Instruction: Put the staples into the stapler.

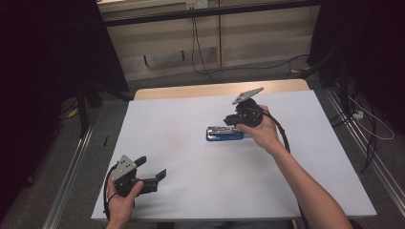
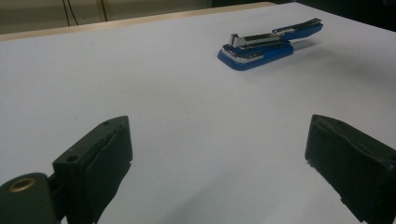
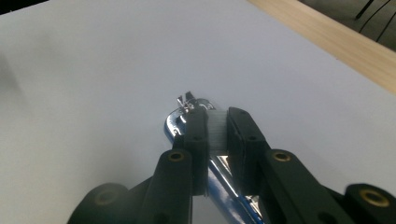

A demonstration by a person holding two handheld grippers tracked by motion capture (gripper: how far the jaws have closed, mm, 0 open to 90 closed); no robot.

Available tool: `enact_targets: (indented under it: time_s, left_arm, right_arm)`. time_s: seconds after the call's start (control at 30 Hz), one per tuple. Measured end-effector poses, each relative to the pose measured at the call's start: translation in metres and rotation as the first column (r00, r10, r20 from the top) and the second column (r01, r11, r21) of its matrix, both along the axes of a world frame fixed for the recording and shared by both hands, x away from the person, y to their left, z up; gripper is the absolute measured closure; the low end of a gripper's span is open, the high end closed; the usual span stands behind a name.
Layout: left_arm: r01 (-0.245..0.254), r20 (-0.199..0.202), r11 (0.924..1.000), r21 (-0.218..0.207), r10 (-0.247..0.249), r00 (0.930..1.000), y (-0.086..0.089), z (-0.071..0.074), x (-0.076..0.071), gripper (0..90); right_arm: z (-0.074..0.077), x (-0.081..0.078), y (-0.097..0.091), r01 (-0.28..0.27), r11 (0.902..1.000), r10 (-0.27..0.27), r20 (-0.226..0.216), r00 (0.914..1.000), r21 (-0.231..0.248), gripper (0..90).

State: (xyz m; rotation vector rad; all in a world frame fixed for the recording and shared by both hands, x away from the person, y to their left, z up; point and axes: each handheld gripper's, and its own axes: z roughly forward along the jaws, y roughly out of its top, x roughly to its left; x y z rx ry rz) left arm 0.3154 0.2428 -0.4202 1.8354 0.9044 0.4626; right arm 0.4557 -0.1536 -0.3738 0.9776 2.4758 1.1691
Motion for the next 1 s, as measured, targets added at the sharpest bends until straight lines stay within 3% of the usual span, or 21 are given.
enact_targets:
  time_s: [0.3,0.6,0.87,1.0]
  left_arm:
    - [-0.002,-0.005,1.0000,0.004,0.002,1.0000,0.001,0.000,0.001,7.5]
    - [0.000,-0.009,1.0000,0.005,0.000,1.0000,0.001,-0.001,0.001,7.5]
    - [0.000,-0.009,1.0000,0.006,0.000,1.0000,0.002,-0.001,0.001,7.5]
    - [0.001,-0.009,1.0000,0.006,-0.001,1.0000,0.002,-0.001,0.002,7.5]
  right_arm:
    - [-0.007,0.004,0.012,-0.068,0.9976,0.068,-0.023,0.9974,-0.010,79.1]
    - [-0.007,0.011,0.017,-0.082,0.9966,0.082,-0.050,0.9954,0.001,79.1]
    - [-0.010,0.016,0.025,-0.135,0.9906,0.133,-0.061,0.9892,-0.023,79.1]
    - [-0.008,0.019,0.030,-0.121,0.9919,0.119,-0.060,0.9910,-0.036,79.0]
